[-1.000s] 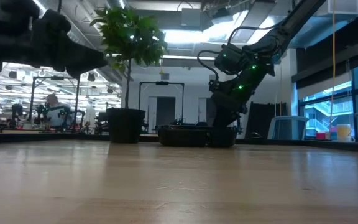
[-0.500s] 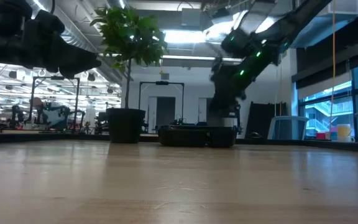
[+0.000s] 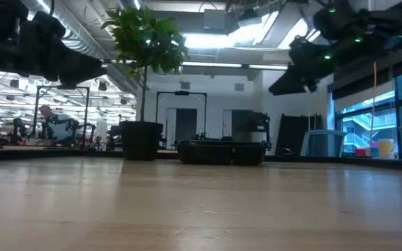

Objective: Pick and placing Produce into tupperware
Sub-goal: Return to Home Position

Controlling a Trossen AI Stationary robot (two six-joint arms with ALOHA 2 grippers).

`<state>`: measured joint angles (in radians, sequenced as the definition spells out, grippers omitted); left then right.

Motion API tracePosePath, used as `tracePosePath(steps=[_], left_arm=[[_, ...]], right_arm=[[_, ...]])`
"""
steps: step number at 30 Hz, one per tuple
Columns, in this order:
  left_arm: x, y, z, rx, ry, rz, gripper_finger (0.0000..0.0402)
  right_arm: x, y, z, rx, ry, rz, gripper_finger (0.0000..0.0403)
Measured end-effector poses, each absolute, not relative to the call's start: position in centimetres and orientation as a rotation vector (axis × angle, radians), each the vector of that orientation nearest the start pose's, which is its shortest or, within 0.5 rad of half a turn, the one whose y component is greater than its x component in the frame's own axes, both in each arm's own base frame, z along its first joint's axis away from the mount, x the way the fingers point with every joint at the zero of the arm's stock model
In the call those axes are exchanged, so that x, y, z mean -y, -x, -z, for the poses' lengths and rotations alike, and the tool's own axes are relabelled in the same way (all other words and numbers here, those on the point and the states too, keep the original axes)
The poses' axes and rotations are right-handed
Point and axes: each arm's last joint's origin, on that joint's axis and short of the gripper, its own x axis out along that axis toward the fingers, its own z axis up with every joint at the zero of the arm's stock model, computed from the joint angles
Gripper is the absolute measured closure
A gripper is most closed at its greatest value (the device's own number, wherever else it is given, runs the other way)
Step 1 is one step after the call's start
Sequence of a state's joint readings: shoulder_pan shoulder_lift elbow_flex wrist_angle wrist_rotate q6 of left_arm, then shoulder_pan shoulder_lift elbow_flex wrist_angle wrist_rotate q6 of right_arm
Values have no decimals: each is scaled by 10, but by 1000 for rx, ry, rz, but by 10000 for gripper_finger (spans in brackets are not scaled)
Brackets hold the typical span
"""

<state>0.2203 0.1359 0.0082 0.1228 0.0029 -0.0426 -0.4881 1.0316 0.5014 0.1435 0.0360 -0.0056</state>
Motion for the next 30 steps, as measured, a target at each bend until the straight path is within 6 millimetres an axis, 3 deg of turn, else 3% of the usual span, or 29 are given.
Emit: tracePosePath(steps=[14, 30], left_arm=[[-22, -95, -167, 21, 44, -245, 215], [-22, -95, -167, 25, 69, -244, 215]], right_arm=[[71, -131, -211, -150, -54, 522, 242], [54, -100, -193, -10, -44, 521, 242]])
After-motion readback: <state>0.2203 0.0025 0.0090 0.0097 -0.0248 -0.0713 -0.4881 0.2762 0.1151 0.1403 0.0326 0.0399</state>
